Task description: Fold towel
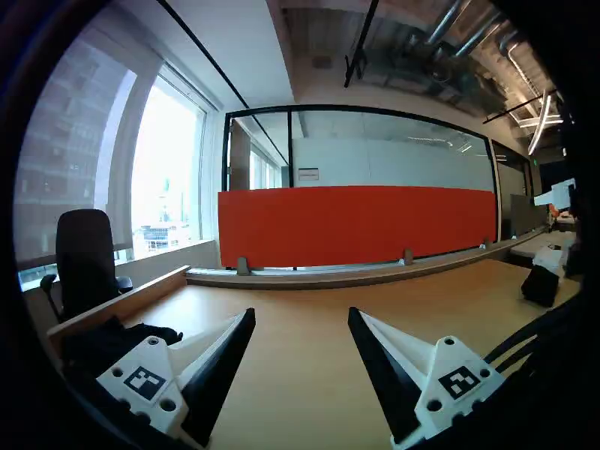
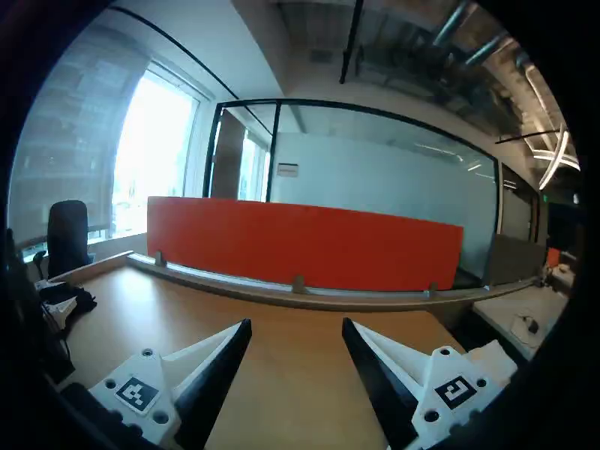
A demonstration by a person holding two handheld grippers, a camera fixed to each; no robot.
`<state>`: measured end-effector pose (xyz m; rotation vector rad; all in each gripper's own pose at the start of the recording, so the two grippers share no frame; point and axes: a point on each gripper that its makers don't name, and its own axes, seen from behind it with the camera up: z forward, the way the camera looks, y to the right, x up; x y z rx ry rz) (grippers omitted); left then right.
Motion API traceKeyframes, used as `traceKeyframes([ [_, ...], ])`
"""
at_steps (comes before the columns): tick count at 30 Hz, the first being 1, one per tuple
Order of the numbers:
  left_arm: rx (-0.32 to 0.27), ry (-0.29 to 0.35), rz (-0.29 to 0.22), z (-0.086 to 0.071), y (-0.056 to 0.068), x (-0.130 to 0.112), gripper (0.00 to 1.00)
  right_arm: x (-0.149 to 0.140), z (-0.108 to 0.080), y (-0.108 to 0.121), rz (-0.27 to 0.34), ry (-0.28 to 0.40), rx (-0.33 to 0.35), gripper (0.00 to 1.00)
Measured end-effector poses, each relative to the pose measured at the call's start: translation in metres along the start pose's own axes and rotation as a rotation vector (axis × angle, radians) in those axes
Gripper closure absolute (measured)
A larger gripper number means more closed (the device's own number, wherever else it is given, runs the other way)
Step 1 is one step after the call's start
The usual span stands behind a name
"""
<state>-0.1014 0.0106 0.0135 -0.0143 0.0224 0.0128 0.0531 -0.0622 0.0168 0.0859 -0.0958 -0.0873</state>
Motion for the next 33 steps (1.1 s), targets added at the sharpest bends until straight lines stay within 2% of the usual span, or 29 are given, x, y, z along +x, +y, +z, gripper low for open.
traceKeyframes([
  [8,0.009,0.035,0.008,-0.005,-0.001,-0.018,0.09,-0.019,0.005,-0.008,0.020,-0.002,0.016,0.07],
  [17,0.024,0.053,-0.015,-0.006,-0.005,-0.035,0.09,-0.031,0.008,-0.013,0.001,-0.007,0.019,0.07],
  [33,0.034,0.052,-0.023,-0.002,-0.009,-0.044,0.09,-0.044,0.013,-0.009,0.008,-0.027,0.013,0.07],
])
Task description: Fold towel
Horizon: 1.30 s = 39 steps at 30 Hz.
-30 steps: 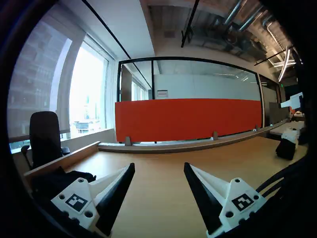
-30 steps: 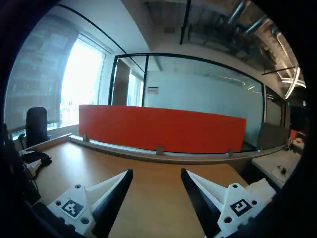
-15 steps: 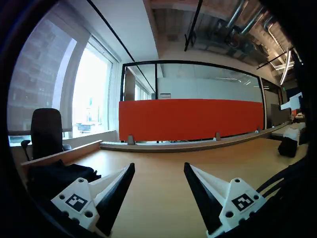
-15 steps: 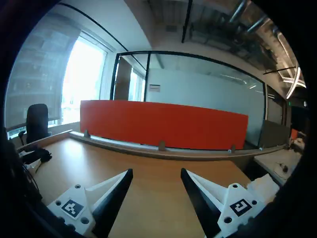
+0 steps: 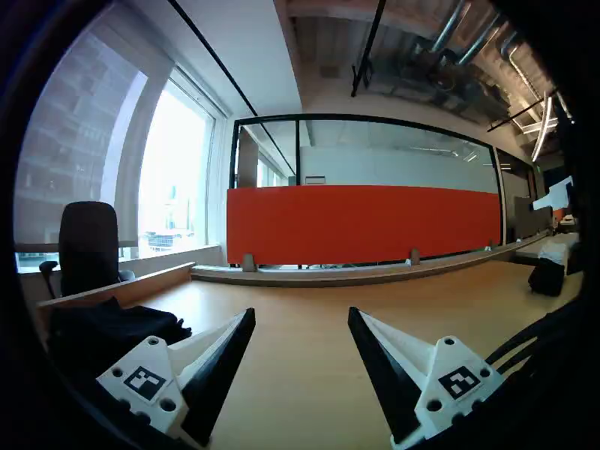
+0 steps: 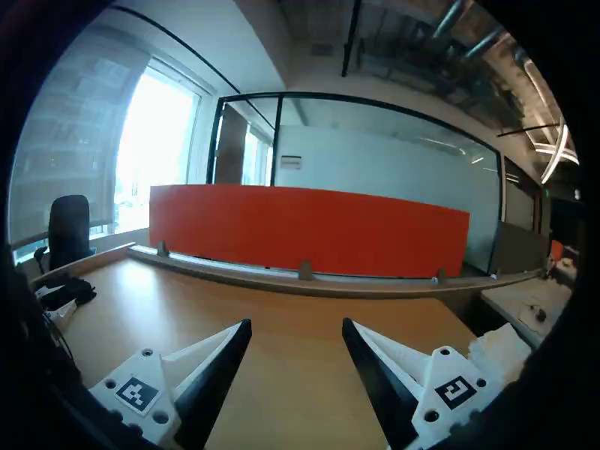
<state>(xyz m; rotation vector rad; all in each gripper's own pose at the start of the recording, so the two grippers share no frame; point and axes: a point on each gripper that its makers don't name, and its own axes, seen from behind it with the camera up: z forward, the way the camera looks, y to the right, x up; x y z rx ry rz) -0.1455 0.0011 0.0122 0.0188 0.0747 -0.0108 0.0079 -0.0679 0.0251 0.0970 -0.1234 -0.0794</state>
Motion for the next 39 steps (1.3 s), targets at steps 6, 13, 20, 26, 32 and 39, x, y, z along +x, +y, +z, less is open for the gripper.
traceKeyframes([
  [6,0.004,-0.002,-0.001,0.000,-0.002,0.000,0.08,-0.005,0.002,0.001,0.000,-0.004,-0.001,0.07],
  [13,0.006,-0.007,-0.001,0.000,-0.003,-0.001,0.09,-0.009,0.003,0.004,0.002,-0.008,-0.004,0.07],
  [20,-0.003,-0.025,-0.002,0.002,-0.002,-0.005,0.09,-0.007,0.004,0.004,0.000,-0.009,-0.001,0.07],
  [26,-0.009,-0.042,-0.003,0.004,-0.001,-0.011,0.09,-0.004,0.003,0.003,-0.001,-0.007,0.005,0.06],
  [32,-0.009,-0.043,-0.002,0.004,-0.001,-0.012,0.09,-0.001,0.003,0.007,0.003,-0.002,0.004,0.07],
  [39,-0.009,-0.043,-0.002,0.005,0.000,-0.012,0.08,0.005,-0.001,0.016,0.017,0.019,0.003,0.07],
])
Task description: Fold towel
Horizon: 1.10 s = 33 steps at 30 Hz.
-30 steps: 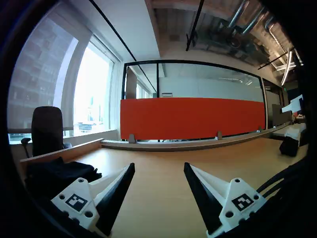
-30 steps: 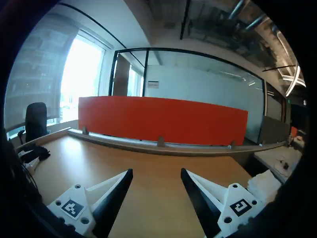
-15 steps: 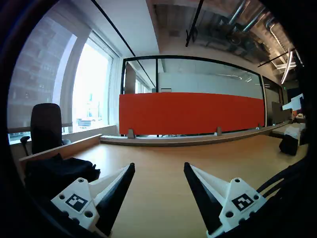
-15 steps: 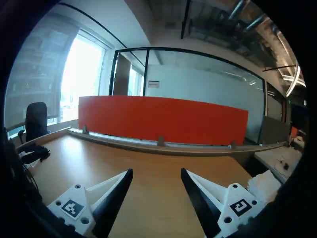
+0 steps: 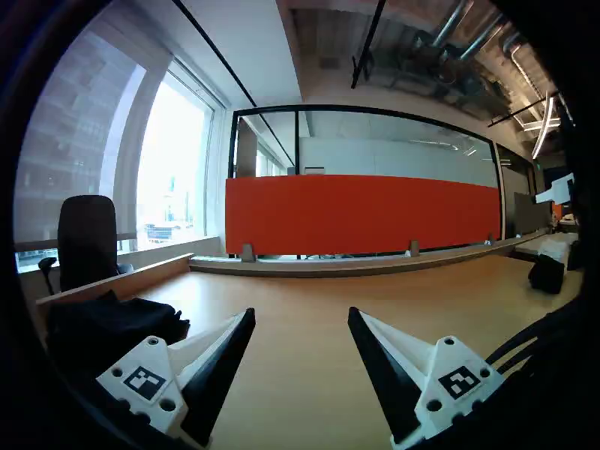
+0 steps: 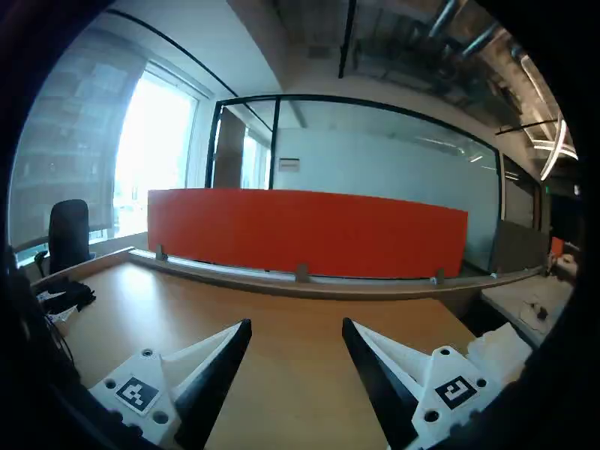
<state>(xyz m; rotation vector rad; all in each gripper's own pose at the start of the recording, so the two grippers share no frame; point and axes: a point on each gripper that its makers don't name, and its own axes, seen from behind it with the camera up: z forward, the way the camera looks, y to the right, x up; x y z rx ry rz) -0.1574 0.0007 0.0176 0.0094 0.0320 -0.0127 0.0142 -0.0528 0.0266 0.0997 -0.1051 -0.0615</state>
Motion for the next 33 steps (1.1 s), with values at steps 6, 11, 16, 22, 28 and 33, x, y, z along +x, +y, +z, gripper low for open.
traceKeyframes([
  [6,0.000,0.000,0.000,0.000,0.000,-0.001,0.06,0.007,-0.007,0.011,0.015,0.029,-0.005,0.07],
  [11,0.000,0.000,0.000,0.001,0.000,-0.001,0.06,0.008,-0.012,0.026,0.030,0.052,-0.018,0.07],
  [16,0.000,0.000,0.000,0.000,0.000,-0.001,0.06,0.009,-0.015,0.038,0.051,0.075,-0.029,0.07],
  [22,0.000,0.000,0.000,0.000,0.000,0.000,0.06,0.009,-0.017,0.049,0.056,0.099,-0.040,0.07],
  [28,0.000,-0.001,0.000,0.000,0.000,0.000,0.06,0.003,-0.018,0.054,0.043,0.117,-0.055,0.07],
  [33,0.000,-0.001,0.000,0.000,0.001,0.000,0.06,-0.005,-0.018,0.060,0.043,0.134,-0.073,0.07],
])
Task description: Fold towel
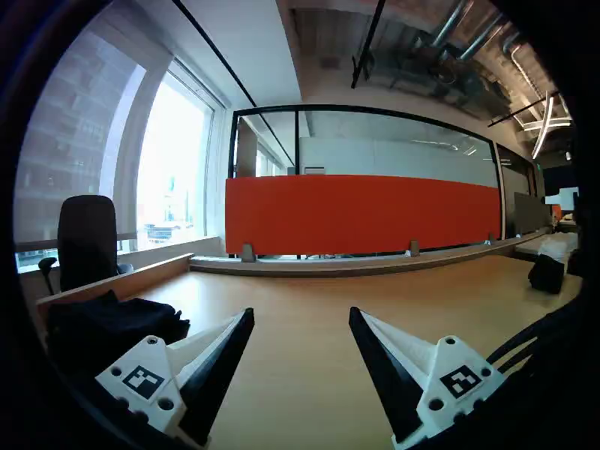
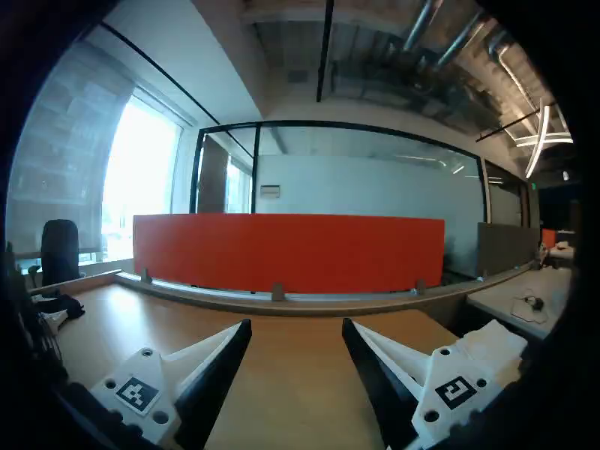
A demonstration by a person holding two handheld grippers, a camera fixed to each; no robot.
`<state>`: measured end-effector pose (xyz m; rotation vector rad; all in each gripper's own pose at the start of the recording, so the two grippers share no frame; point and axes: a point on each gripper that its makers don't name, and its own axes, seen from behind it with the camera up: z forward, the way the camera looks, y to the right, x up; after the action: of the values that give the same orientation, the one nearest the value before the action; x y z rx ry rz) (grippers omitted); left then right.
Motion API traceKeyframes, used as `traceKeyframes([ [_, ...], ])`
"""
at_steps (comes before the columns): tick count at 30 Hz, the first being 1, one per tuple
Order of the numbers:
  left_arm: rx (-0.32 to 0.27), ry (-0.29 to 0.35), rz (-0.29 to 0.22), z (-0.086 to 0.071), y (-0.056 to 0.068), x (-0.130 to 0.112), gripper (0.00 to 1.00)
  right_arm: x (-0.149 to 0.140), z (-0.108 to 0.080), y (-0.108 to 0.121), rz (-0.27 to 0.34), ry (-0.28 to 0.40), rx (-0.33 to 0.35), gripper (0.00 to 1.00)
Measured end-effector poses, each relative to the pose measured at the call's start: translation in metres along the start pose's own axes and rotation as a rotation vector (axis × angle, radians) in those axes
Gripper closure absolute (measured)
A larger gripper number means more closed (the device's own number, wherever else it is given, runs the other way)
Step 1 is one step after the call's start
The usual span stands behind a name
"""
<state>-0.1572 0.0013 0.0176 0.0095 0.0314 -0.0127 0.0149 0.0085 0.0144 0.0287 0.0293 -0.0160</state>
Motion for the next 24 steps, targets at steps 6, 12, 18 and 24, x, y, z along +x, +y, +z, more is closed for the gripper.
traceKeyframes([
  [6,0.000,0.000,0.000,0.000,0.000,0.000,0.06,-0.015,-0.002,0.008,-0.011,0.018,-0.021,0.07],
  [12,0.000,0.000,0.000,0.000,0.000,0.000,0.06,-0.038,-0.002,0.013,0.007,0.007,-0.035,0.07],
  [18,0.000,0.000,0.000,0.000,0.000,0.000,0.06,-0.054,-0.003,0.009,0.020,0.009,-0.034,0.07],
  [24,0.000,0.000,0.000,0.001,0.000,0.000,0.06,-0.067,-0.005,0.003,0.034,0.008,-0.026,0.07],
])
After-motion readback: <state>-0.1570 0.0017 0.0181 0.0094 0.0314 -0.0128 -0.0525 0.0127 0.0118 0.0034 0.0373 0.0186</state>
